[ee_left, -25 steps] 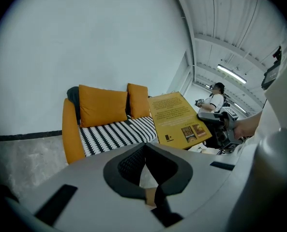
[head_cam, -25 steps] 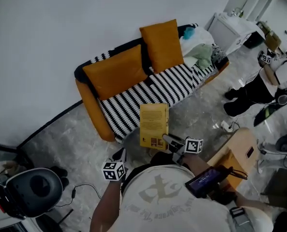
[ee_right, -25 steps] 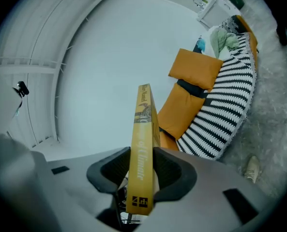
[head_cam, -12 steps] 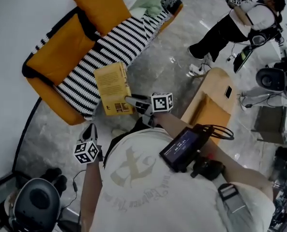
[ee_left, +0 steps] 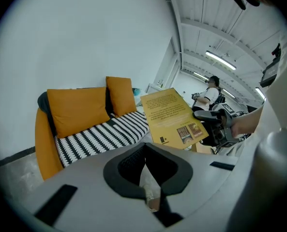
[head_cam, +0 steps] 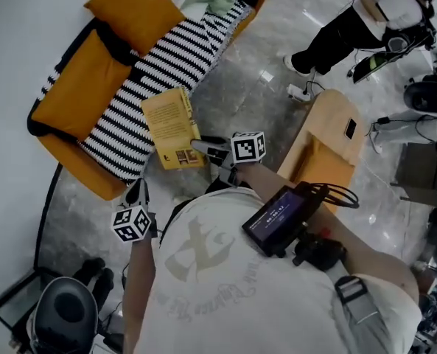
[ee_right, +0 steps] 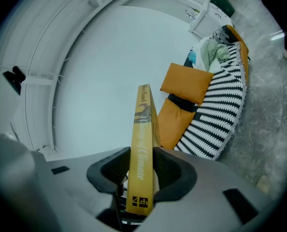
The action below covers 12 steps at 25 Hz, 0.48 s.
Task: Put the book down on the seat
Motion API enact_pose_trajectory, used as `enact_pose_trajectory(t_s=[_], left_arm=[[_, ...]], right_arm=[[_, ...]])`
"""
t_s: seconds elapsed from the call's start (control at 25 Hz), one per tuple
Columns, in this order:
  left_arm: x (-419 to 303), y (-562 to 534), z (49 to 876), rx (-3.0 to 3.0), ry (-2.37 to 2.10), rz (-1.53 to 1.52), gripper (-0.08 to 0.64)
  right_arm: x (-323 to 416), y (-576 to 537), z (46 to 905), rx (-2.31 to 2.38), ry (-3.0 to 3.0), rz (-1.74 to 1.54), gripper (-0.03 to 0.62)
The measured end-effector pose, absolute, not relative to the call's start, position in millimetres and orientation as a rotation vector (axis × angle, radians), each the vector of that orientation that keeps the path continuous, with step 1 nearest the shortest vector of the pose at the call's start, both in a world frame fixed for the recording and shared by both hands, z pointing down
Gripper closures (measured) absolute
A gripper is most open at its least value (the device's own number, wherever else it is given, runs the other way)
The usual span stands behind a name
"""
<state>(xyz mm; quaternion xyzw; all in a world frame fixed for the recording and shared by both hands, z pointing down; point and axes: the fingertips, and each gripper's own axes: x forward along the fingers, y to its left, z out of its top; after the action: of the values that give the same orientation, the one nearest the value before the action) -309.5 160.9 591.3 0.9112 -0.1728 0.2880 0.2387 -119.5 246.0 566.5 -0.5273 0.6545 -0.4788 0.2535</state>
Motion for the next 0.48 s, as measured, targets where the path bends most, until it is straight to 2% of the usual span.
enact_pose_trajectory(t_s=[0.48], left_arm=[[-310.3,165.4,586.1,2.526,-0.461,0.842,0.548]], right_arm=[[-124.9,251.6,576.9,-1.417,1.791,-1.289,0.431]])
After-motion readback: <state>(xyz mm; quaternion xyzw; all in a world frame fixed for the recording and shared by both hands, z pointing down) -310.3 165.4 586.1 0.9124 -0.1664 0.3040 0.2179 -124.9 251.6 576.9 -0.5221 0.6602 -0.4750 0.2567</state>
